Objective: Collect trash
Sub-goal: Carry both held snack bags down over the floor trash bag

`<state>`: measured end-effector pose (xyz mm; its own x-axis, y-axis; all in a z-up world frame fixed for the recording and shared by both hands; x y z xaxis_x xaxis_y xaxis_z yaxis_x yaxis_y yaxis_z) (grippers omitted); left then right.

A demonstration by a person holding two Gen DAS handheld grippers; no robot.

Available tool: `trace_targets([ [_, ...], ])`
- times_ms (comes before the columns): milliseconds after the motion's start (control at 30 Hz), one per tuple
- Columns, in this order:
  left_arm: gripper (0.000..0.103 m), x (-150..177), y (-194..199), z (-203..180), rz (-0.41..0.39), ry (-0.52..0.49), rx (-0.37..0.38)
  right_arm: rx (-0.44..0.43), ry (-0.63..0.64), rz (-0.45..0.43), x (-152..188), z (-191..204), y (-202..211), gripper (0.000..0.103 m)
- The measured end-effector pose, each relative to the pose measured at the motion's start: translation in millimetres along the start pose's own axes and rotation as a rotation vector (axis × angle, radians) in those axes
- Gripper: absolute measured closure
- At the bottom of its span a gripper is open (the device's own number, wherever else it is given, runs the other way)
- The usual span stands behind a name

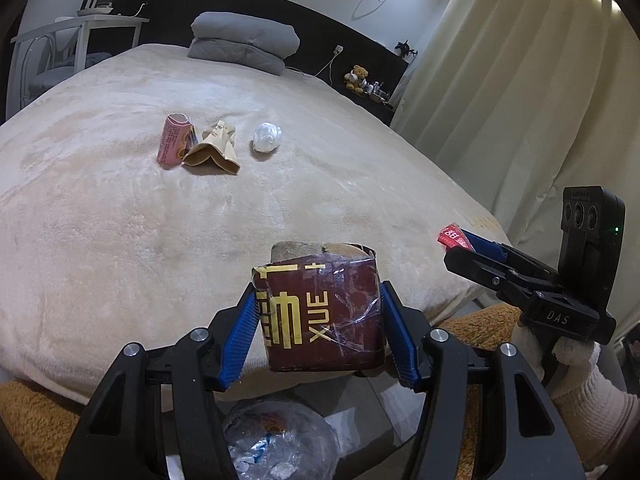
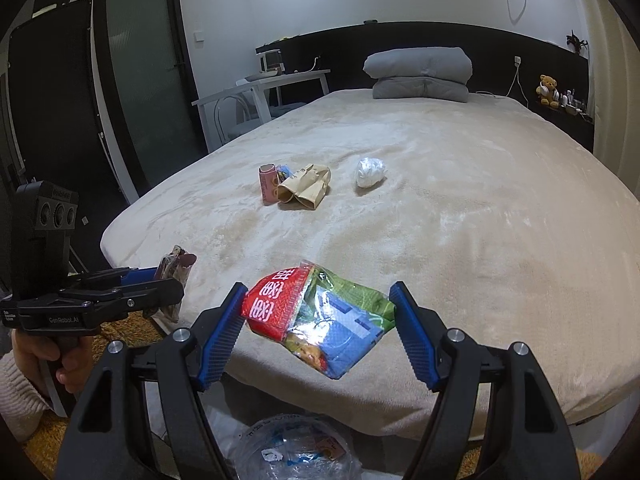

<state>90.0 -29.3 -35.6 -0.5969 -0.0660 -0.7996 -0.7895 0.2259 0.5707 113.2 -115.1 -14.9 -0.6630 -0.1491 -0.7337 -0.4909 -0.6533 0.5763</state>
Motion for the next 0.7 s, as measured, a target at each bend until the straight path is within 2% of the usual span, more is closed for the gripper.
trace_targets([
  [400, 0.045, 37, 2, -25, 0.048, 0.017, 0.038, -0.006, -0.045, 0.048, 40, -2, 21, 0.031],
  [700, 0.045, 69, -25, -31, 0.186, 0.045, 0.077, 0.010, -0.071, 0.186, 71, -7, 6, 0.031],
])
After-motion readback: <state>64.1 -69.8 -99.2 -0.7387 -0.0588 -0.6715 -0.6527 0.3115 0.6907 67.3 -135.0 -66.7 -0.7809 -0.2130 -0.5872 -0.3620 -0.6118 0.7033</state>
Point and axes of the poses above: each gripper's, at about its wrist camera, not at the fingertips, and y roughly against the way its jaws point, z to its left, x to its underside, the point moved 4 cm from there along -y, roughly the way its jaws point, and after that the axes turned 15 degrees about -y, right-handed, at the moved point
